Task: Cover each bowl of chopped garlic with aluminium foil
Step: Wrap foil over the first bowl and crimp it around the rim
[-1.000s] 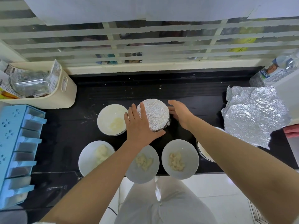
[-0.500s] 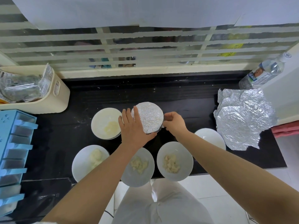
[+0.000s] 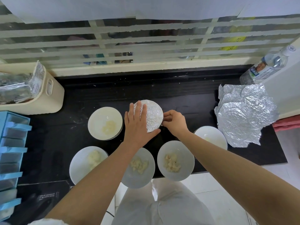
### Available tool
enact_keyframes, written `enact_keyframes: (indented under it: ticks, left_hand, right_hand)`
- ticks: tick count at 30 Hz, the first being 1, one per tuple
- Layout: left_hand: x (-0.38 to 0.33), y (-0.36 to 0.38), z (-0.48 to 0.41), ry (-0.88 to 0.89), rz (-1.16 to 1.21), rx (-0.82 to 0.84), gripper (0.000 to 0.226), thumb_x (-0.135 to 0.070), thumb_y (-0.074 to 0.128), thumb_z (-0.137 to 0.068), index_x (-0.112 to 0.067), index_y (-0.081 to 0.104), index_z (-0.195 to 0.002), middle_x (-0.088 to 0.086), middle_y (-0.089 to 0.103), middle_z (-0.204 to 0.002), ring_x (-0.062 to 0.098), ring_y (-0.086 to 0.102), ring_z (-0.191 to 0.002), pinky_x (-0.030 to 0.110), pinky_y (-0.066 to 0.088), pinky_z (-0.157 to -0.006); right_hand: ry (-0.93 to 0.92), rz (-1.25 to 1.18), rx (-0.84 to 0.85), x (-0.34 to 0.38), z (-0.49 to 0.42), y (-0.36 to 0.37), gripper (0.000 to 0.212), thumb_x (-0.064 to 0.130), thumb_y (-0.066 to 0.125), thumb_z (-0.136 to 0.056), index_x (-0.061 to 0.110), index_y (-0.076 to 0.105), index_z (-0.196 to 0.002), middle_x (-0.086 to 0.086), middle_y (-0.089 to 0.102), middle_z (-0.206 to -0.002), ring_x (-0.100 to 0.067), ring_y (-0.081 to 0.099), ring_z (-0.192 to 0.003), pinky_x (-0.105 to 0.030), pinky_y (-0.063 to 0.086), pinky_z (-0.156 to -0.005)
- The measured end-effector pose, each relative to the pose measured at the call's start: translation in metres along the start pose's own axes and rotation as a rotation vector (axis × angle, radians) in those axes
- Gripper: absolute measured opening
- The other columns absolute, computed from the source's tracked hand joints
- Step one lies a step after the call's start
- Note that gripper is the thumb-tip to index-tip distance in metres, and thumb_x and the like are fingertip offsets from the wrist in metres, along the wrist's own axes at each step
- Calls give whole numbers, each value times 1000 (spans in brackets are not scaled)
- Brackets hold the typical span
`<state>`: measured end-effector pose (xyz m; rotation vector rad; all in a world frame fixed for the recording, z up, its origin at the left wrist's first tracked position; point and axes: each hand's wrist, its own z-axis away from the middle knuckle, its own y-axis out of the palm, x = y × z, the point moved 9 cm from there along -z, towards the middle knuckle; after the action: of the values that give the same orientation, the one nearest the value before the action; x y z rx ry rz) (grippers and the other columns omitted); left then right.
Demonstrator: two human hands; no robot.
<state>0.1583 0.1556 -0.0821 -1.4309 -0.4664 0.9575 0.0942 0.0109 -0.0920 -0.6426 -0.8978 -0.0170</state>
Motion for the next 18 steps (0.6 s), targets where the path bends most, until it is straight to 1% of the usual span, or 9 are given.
enact_keyframes:
  ticks: [1, 3, 4, 5, 7, 9, 13, 15, 18]
  left_hand:
    - [0, 0, 0, 3, 1, -5, 111, -80, 36, -71, -6, 25, -153, 16, 18, -162, 43, 14, -148, 59, 21, -114]
    - [1, 0, 0, 6, -7, -16, 110, -79, 37, -71, -6, 25, -153, 16, 18, -162, 43, 14, -148, 59, 22, -114]
    - [1, 1, 0, 7, -13, -19, 110, -78, 40, -72, -7, 25, -153, 16, 17, -162, 42, 13, -148, 59, 22, -114]
    - [1, 1, 0, 9, -19, -22, 109, -77, 46, -72, -7, 24, -153, 16, 17, -162, 42, 13, -148, 59, 22, -114]
    - [1, 1, 0, 13, -25, -25, 110, -74, 57, -73, -7, 24, -153, 16, 17, -162, 42, 13, -148, 59, 21, -114]
    - [1, 1, 0, 12, -30, -26, 110, -71, 63, -73, -7, 24, -153, 17, 17, -162, 43, 13, -148, 59, 21, -114]
    - [1, 2, 1, 11, -49, -29, 110, -72, 61, -72, -6, 27, -152, 18, 18, -161, 43, 15, -148, 59, 23, -113]
    - [1, 2, 1, 12, -50, -29, 109, -71, 62, -72, -6, 26, -152, 18, 18, -161, 43, 15, -148, 59, 23, -113]
    - [1, 3, 1, 19, -56, -31, 109, -71, 62, -72, -7, 26, -152, 18, 18, -161, 43, 16, -147, 59, 24, -113]
  right_hand:
    - [0, -11, -4, -1, 0, 0, 24, -4, 68, -78, 11, 66, -98, -3, 73, -95, -12, 66, -84, -24, 54, -79]
    - [5, -38, -3, -3, -1, 1, 24, -5, 67, -78, 10, 67, -97, -5, 74, -93, -13, 68, -83, -27, 57, -78]
    - [9, -53, 4, -5, -2, 1, 24, -5, 67, -78, 10, 68, -97, -5, 74, -93, -13, 69, -82, -24, 58, -74]
    - [13, -66, 13, -6, -1, 1, 25, -6, 67, -78, 9, 68, -98, -5, 74, -93, -12, 69, -81, -18, 57, -70]
    - [6, -75, 33, -6, -1, 0, 26, -5, 69, -78, 8, 69, -101, -5, 74, -93, -10, 68, -79, -9, 51, -64]
    - [-12, -76, 43, -5, -1, -2, 25, -4, 71, -78, 8, 71, -101, -4, 74, -93, -9, 68, -80, -7, 48, -64]
    - [-34, -79, 50, -3, -3, -2, 20, -4, 71, -79, 8, 73, -96, -5, 74, -93, -9, 69, -81, -9, 50, -71]
    - [-31, -67, 62, -4, -6, -2, 18, -2, 70, -81, 9, 74, -95, -4, 74, -94, -11, 69, -83, -15, 51, -76]
    - [-15, -43, 63, -6, -10, -4, 14, 2, 71, -82, 12, 75, -92, -3, 74, -92, -13, 69, -85, -22, 53, -79]
